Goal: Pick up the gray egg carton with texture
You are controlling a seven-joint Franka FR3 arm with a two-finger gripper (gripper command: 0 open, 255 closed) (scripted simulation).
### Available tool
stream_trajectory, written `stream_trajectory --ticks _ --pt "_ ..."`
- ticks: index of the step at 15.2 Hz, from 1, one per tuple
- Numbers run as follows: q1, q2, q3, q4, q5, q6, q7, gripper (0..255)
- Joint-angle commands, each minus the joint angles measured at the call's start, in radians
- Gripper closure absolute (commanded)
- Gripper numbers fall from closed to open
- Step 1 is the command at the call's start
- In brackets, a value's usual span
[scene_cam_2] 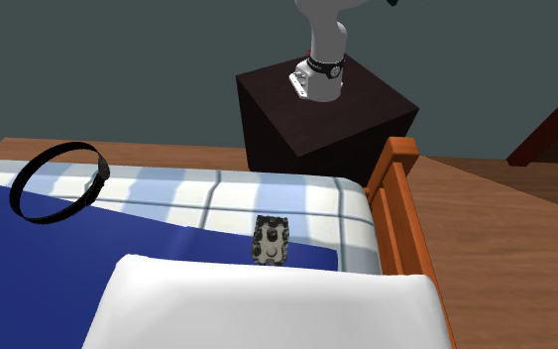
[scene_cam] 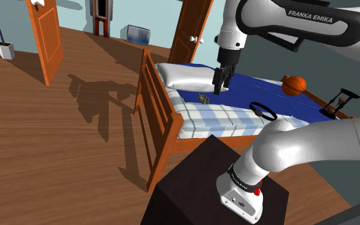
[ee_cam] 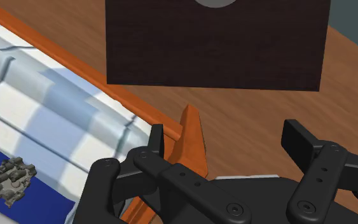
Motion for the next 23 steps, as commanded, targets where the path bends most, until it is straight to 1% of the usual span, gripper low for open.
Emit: stream_trajectory --ticks 1,7,12,18,23 --pt "0.0 0.0 0.0 0.0 0.0 0.0 0.0 0" --pt "-0.056 0.135 -0.074 -0.023 -0.076 0.159 -0.032 0" --pt "-0.101 0.272 -0.136 -0.008 -0.128 0.286 -0.054 0" --pt "-0.15 0.459 -0.206 0.049 -0.169 0.424 -0.08 0" --pt "-0.187 0.626 -0.258 0.128 -0.18 0.521 -0.106 0"
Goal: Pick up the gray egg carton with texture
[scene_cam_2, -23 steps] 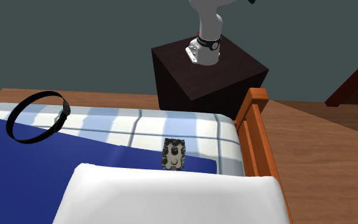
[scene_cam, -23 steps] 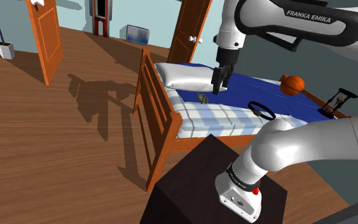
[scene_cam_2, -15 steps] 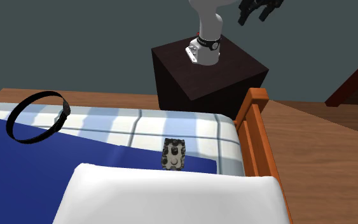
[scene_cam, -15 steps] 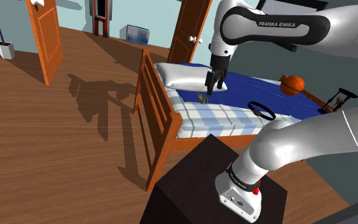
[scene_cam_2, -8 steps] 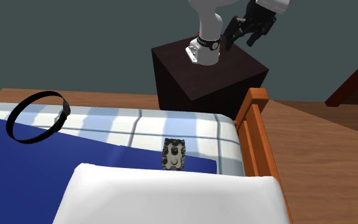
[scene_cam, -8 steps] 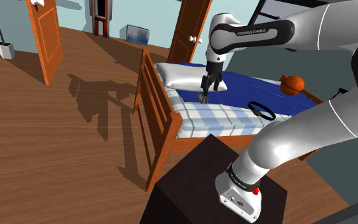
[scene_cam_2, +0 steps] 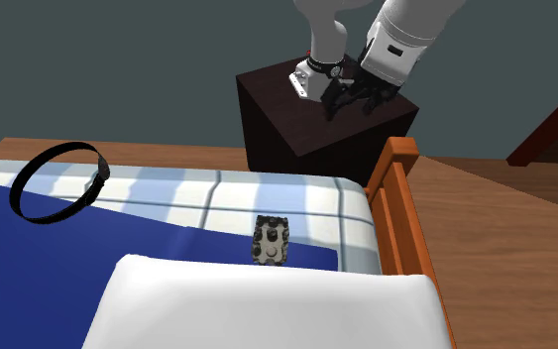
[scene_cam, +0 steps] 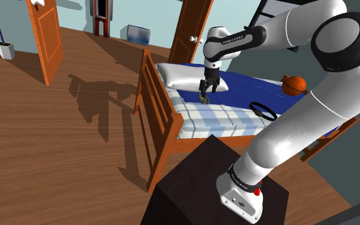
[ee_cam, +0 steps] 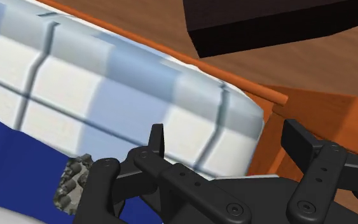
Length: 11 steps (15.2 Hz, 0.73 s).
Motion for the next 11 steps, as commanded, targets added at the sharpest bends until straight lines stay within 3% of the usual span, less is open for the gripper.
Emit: stream_trajectory --ticks 1,11 --pt "-0.019 0.071 -0.024 0.038 -0.003 0.039 -0.018 0" --pt "-0.11 0.423 -0.092 0.285 0.053 0.157 -0.091 0"
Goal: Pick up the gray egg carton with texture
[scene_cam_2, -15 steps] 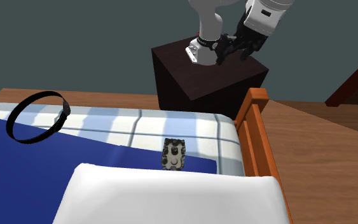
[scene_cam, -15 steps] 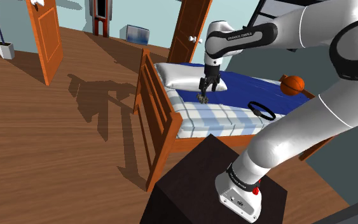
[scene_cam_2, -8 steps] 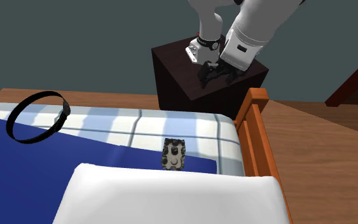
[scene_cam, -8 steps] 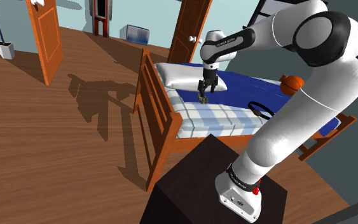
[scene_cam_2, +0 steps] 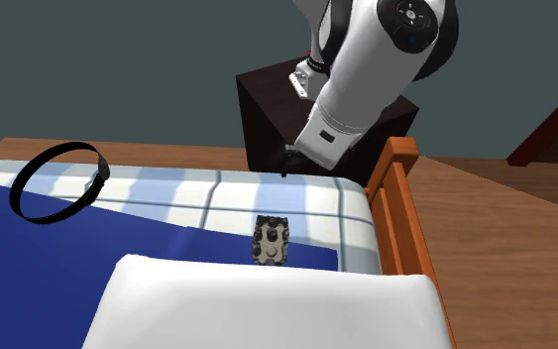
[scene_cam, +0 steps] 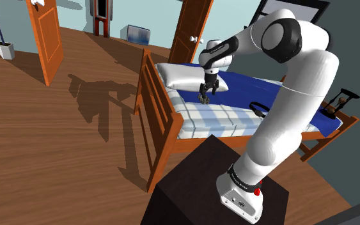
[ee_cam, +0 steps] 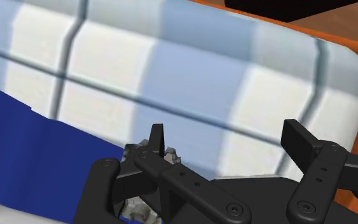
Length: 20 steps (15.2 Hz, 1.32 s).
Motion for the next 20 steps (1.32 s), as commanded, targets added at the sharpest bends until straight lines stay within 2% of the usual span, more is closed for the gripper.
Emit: stream_trajectory --ticks 1,7,16,17,20 --pt "-0.023 0.077 -0.008 0.065 0.019 0.014 -0.017 0" --pt "-0.1 0.287 -0.018 0.269 0.073 0.026 -0.057 0" --pt "-0.11 0.352 -0.008 0.26 0.084 0.099 -0.049 0" --pt "-0.11 0.354 -0.007 0.263 0.085 0.096 -0.048 255" --pt "-0.11 0.354 -0.007 0.263 0.085 0.096 -0.048 255"
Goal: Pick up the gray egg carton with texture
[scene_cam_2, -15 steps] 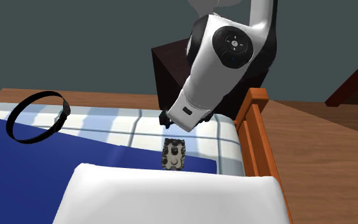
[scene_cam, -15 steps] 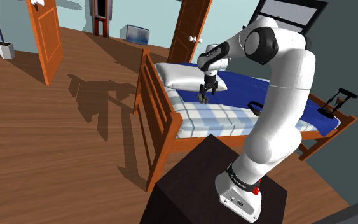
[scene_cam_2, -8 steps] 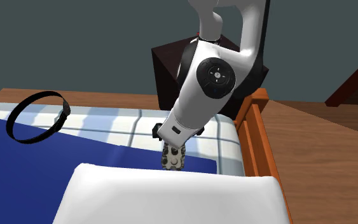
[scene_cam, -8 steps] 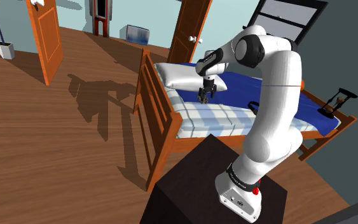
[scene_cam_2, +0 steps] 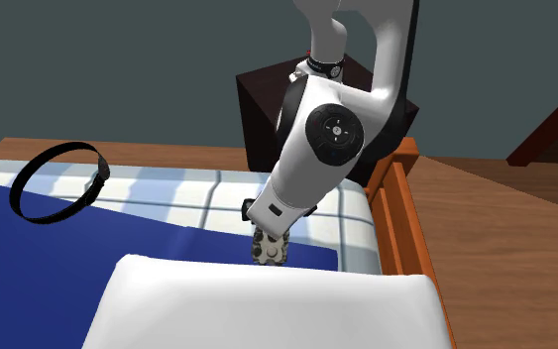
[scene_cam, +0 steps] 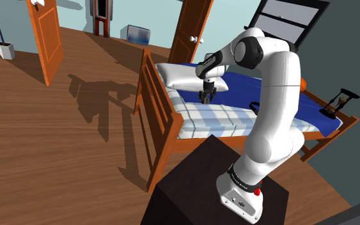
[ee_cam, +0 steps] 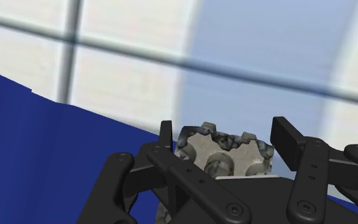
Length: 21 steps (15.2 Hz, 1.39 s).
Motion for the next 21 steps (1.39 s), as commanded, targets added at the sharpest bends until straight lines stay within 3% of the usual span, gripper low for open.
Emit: stream_trajectory --ticks 1,6,21 --pt "-0.001 0.002 0.0 0.0 0.0 0.002 0.0 255" --pt "-0.001 0.001 -0.001 -0.003 -0.001 0.004 -0.001 255" --pt "0.017 -0.122 -0.019 0.027 -0.023 -0.144 -0.018 255"
